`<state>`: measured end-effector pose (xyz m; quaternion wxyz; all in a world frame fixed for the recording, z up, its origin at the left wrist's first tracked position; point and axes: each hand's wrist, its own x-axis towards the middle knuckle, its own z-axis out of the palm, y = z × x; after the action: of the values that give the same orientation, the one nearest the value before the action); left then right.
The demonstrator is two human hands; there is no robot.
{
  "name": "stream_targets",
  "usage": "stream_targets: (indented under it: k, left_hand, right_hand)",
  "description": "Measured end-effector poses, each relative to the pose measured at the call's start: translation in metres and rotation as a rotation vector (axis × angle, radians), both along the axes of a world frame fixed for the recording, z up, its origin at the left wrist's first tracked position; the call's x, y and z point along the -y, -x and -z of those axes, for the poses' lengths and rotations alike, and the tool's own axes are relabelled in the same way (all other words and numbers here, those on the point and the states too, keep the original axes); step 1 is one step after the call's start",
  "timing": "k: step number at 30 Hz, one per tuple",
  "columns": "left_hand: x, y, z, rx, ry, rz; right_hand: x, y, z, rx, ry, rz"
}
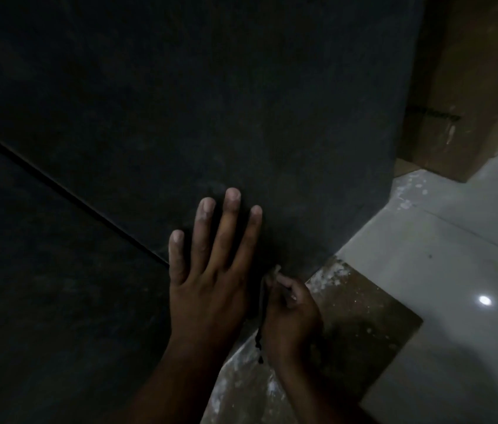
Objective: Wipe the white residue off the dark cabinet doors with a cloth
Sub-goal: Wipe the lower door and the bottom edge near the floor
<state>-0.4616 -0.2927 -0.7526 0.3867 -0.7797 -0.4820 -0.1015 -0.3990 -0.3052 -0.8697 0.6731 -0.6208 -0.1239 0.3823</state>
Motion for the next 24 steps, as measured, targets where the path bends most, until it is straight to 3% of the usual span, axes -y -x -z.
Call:
stream_targets:
  k: [4, 7, 12, 17, 24]
  left_hand:
    - [0.0, -0.004, -0.004, -0.002, 0.037, 0.013]
    - [-0.002, -0.013, -0.008, 0.016, 0.042, 0.044]
    - [-0.014, -0.031, -0.018, -0.005, 0.088, 0.08]
    - [-0.021, -0.04, -0.025, -0.018, 0.023, 0.107]
    - [-0.026, -0.047, -0.02, 0.007, 0.006, 0.108]
  right_hand:
    - [-0.006, -0.012, -0.004, -0.027, 0.07, 0.056]
    - [-0.005, -0.006, -0.015, -0.072, 0.009, -0.008]
    - [0.0, 0.003, -0.025, -0.605, -0.217, -0.102]
    - [-0.011, -0.03, -0.013, -0.521, -0.021, 0.118]
    - [-0.029, -0.041, -0.037, -0.483, -0.146, 0.077]
